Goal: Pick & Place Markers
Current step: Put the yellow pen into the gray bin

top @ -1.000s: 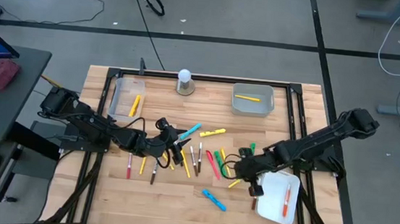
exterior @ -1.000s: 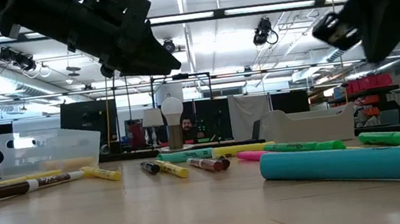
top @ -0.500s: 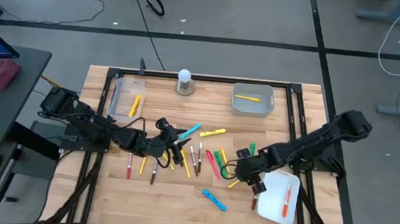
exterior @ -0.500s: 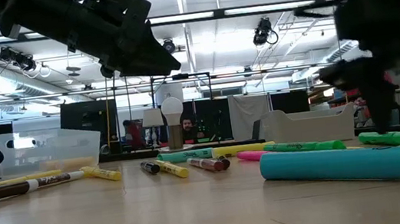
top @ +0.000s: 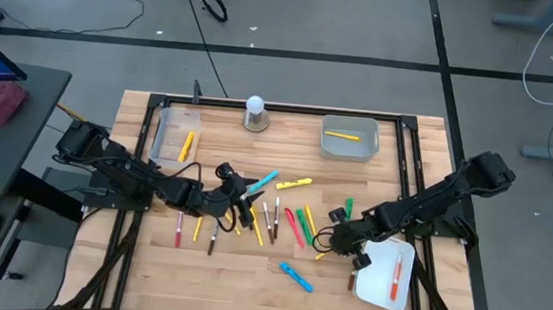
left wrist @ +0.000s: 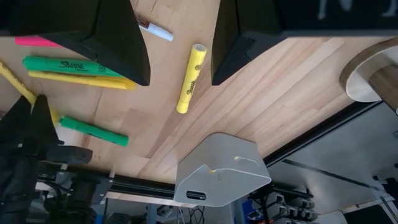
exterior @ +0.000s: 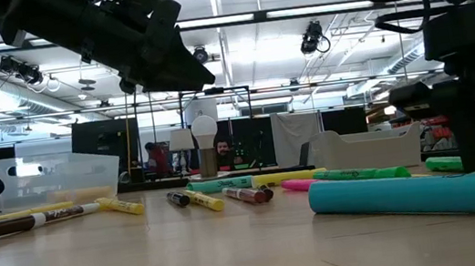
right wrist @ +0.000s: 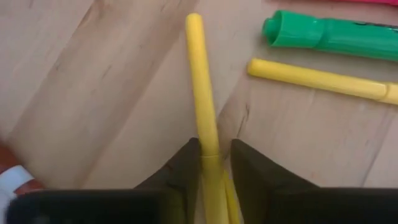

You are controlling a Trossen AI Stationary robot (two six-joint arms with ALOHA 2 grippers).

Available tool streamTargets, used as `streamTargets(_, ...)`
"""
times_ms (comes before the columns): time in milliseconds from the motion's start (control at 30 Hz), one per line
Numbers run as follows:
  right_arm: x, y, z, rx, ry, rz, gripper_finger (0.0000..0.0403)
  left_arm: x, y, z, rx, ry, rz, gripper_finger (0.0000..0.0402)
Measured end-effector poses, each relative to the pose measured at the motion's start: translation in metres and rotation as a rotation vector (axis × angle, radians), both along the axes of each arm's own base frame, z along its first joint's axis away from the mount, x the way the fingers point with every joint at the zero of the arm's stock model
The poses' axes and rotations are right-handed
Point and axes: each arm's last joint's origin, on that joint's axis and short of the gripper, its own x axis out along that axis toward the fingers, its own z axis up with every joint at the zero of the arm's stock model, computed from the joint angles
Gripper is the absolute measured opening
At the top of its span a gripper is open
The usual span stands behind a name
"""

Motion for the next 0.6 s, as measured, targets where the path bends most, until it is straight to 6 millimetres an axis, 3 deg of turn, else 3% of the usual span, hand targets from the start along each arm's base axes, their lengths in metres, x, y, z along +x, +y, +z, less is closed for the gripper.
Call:
streamTargets(233, 0.0, -0.0008, -0.0007, -0.018, -0.013, -0.001, 0.0019, 0.0, 0.0, 0.0, 0.0, 0.0, 0.0, 0.0177)
streamTargets(600, -0.0006, -0.0027, 0.0086, 0.042, -0.06, -0.158, 0.002, 0.0, 0.0, -0.0001, -0.005, -0.003, 0.002, 0.0177)
